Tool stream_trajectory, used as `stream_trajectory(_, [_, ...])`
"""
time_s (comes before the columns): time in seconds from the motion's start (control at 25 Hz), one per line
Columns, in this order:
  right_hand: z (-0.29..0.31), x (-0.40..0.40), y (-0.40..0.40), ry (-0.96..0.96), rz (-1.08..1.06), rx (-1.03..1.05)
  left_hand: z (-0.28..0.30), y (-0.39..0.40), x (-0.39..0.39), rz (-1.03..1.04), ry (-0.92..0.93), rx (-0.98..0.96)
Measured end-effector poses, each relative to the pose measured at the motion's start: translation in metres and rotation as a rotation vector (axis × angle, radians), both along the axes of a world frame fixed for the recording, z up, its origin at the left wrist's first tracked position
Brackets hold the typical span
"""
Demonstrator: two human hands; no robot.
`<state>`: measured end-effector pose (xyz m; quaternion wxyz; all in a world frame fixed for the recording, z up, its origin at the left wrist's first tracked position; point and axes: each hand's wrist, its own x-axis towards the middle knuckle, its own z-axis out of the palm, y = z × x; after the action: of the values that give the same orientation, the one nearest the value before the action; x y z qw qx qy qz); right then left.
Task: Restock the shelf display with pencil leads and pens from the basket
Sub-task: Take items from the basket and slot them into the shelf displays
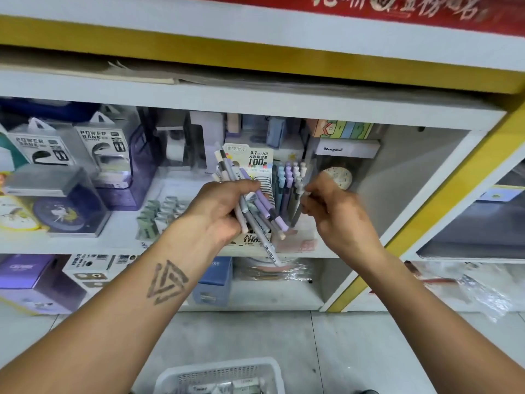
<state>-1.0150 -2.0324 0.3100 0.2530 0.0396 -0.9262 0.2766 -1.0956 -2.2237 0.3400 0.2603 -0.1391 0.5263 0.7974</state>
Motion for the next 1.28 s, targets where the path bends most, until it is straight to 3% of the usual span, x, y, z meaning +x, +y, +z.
stream_trajectory(0.12, [-0.005,-0.001,-0.003,-0.028,0.046,0.027,0.0,-0.003,0.003,0.004,0.01,-0.001])
stream_trajectory(0.2, [-0.008,-0.002,-0.003,-0.01,-0.002,-0.004,0.002,-0.006,0.008,-0.009,0.007,0.001])
stream_trajectory(0.36, [0.003,-0.003,-0.008,0.045,-0.123,0.136,0.006,-0.011,0.014,-0.008,-0.005,0.001])
stream_trajectory(0.44, [0.013,0.0,-0.021,-0.024,-0.072,-0.058,0.006,-0.011,0.016,0.006,0.005,-0.001])
stream_trajectory(0.56, [0.028,0.004,-0.038,-0.362,0.182,-0.498,0.008,-0.012,0.017,0.034,0.024,0.0])
stream_trajectory(0.68, [0.03,0.004,-0.041,-0.474,0.283,-0.55,0.01,-0.013,0.016,0.052,0.04,-0.021])
stream_trajectory(1.0, [0.035,-0.008,-0.001,-0.082,0.036,-0.935,0.008,-0.018,0.016,0.0,0.029,0.009])
stream_trajectory(1.28, [0.043,-0.01,0.01,0.123,0.025,-0.813,0.007,-0.019,0.016,-0.011,0.022,0.012])
